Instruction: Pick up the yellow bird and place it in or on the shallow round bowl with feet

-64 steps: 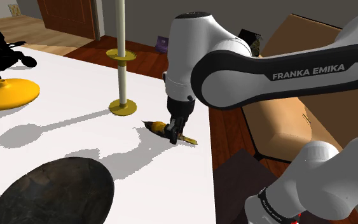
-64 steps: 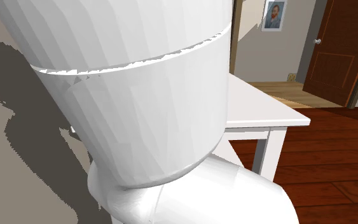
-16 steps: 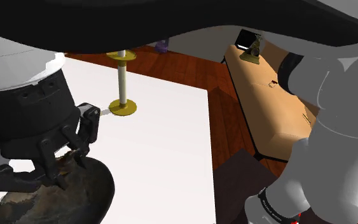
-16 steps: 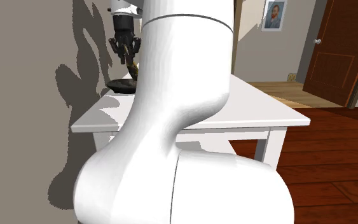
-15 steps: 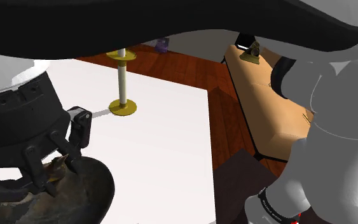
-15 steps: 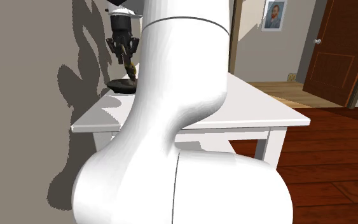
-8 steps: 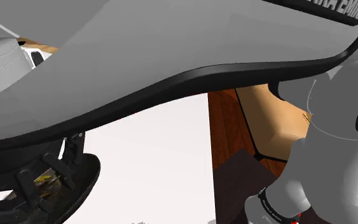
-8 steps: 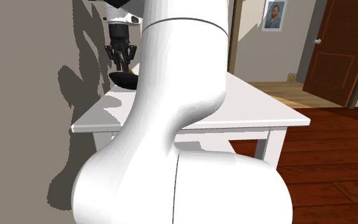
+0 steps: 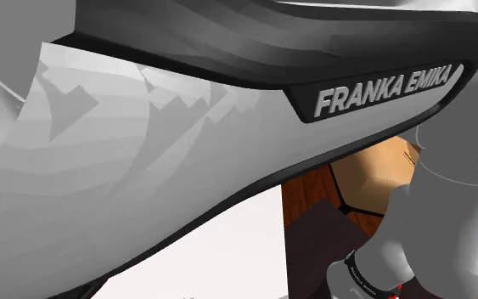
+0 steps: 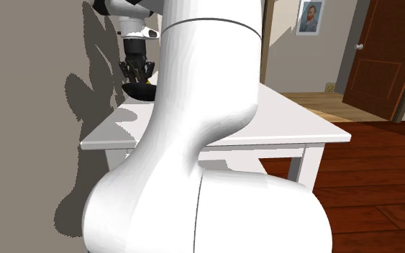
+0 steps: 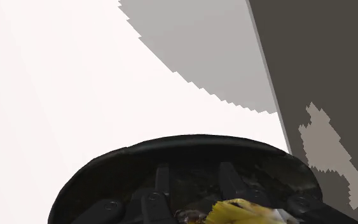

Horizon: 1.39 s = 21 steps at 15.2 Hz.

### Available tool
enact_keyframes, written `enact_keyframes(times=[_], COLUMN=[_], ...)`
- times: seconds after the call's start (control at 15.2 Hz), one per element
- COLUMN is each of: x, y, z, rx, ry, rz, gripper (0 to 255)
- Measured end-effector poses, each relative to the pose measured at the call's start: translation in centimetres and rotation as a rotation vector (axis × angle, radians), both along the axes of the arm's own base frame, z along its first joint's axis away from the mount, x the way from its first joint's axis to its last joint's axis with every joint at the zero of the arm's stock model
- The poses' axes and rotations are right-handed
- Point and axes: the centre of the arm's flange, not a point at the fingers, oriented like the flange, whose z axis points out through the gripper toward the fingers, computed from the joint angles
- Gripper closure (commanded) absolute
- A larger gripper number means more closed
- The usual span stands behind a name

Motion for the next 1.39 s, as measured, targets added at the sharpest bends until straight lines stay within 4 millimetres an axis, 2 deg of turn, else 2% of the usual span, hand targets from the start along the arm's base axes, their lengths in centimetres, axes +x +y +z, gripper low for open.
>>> enact_keyframes(times=[0.4,0.46,0.86,0.99,1.12,1.39], x=[-0.1,-0.2,0.4,0.6,0.9,0.9], y=[0.1,0.1,0.0,0.2,0.6,0.3], z=[-0.2,-0.3,-0.9,0.3,2.6,3.5], rx=[-0.002,-0.001,-0.004,-0.009,-0.010,-0.012], ry=[0.002,0.001,0.002,0.005,0.006,0.007], rz=[0.001,0.001,-0.004,-0.006,-0.007,-0.007], gripper=[255,0,0,0,0,0])
